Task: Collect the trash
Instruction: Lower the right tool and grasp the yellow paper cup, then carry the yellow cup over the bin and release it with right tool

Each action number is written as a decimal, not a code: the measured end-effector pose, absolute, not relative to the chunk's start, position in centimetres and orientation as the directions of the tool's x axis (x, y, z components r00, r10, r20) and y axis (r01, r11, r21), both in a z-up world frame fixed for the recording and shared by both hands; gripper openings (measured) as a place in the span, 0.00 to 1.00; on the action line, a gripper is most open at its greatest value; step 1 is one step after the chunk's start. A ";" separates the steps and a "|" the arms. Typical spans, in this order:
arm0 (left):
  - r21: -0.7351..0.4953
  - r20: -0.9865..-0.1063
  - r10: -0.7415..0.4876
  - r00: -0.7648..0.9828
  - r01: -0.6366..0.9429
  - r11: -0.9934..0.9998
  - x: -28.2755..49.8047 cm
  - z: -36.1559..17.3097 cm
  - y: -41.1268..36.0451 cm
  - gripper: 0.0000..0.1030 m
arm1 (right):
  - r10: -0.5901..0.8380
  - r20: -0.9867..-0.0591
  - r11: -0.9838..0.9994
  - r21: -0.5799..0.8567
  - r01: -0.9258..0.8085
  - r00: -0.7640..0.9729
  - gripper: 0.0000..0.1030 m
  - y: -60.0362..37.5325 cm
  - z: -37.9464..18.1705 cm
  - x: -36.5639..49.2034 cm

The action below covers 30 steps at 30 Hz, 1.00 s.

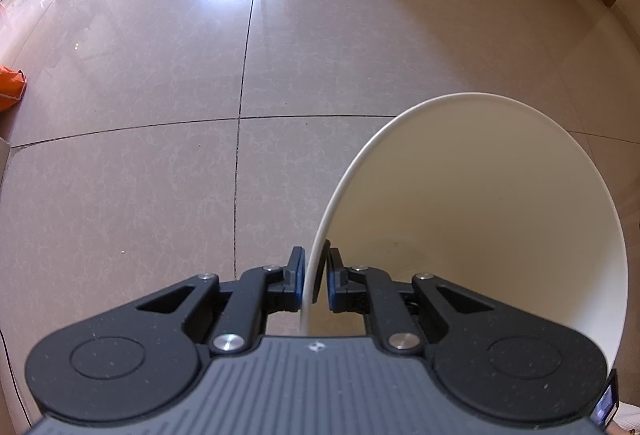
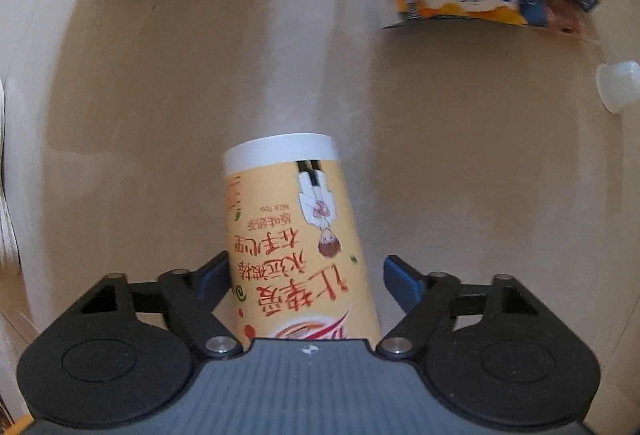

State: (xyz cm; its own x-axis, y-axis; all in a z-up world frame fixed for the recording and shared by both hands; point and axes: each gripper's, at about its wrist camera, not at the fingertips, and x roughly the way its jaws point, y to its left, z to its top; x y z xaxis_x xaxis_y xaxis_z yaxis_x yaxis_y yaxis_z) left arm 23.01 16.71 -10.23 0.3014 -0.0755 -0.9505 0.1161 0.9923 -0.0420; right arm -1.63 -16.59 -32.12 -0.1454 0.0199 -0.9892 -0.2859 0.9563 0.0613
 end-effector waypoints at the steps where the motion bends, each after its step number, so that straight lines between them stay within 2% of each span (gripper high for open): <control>1: -0.042 -0.951 -0.075 0.301 0.116 0.992 23.0 -10.2 16.7 0.09 | 0.017 -0.989 0.953 0.060 -0.296 -0.145 0.71 -16.3 -32.1 -1.8; 7: -0.042 -0.950 -0.076 0.301 0.117 0.992 23.0 -10.2 16.7 0.09 | -0.009 -0.993 0.950 0.027 -0.310 -0.116 0.71 -15.3 -31.4 -1.8; 14: -0.040 -0.950 -0.074 0.302 0.116 0.992 23.1 -10.3 16.6 0.09 | -0.020 -0.997 0.937 0.007 -0.351 -0.072 0.71 -13.4 -26.9 -1.7; 24: -0.031 -0.949 -0.067 0.307 0.120 0.992 22.9 -10.4 16.2 0.09 | -0.009 -1.000 0.905 -0.011 -0.426 0.008 0.71 -11.4 -15.8 -0.7; 30: -0.029 -0.950 -0.065 0.307 0.119 0.993 22.9 -10.4 16.2 0.09 | 0.049 -0.994 0.881 -0.003 -0.473 0.096 0.71 -10.5 -6.8 1.9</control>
State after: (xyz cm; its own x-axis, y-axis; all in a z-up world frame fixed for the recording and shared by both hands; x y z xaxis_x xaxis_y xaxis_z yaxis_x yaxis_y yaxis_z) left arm 22.90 16.23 -10.36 0.3067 -0.0645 -0.9496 0.1186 0.9925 -0.0292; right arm 1.91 -10.49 -6.82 0.0963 0.0487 -0.9942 -0.4732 0.8809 -0.0027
